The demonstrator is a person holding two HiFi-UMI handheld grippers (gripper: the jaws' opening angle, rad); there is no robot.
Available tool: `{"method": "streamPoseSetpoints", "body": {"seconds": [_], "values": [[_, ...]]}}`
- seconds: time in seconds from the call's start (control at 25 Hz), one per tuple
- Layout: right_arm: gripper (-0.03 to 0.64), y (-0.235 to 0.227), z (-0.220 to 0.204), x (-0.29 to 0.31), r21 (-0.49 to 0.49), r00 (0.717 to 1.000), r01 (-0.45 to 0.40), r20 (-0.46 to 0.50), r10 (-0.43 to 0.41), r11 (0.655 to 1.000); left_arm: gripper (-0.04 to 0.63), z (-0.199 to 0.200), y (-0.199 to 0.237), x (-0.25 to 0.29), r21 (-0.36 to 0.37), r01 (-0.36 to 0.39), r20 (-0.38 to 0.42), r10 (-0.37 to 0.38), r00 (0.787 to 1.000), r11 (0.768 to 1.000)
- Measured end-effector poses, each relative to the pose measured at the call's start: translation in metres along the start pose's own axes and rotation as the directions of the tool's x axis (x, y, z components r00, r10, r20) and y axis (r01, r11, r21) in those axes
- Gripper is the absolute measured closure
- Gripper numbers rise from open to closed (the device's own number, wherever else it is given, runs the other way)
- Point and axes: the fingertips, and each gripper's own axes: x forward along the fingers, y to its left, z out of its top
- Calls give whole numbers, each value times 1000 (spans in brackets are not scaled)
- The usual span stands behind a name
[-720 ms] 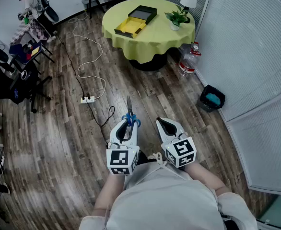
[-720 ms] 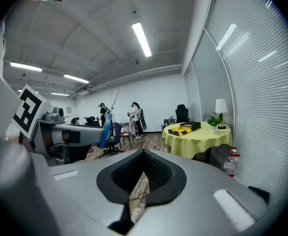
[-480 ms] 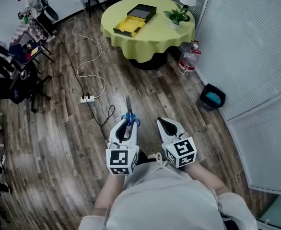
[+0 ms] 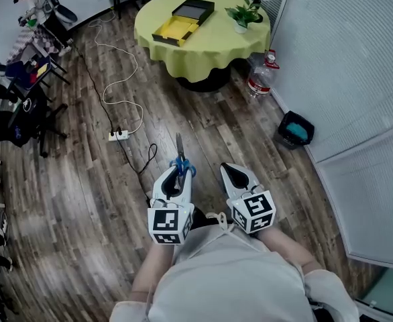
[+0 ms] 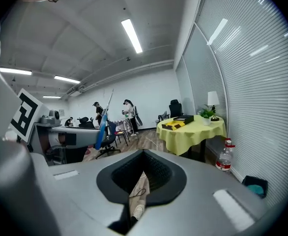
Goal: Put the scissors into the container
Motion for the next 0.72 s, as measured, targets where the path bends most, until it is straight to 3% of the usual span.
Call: {"method": "streamPoseSetpoints", "body": {"seconds": [0.36, 0.72], "values": [[617, -15, 3, 52, 23, 1000, 17, -21, -17, 1000, 511, -4, 38, 45, -16, 12, -34, -13, 999, 1000], [617, -16, 36, 165, 34, 997, 8, -79, -5, 999, 511, 25, 130, 120, -44, 18, -79, -22, 997, 999]]}}
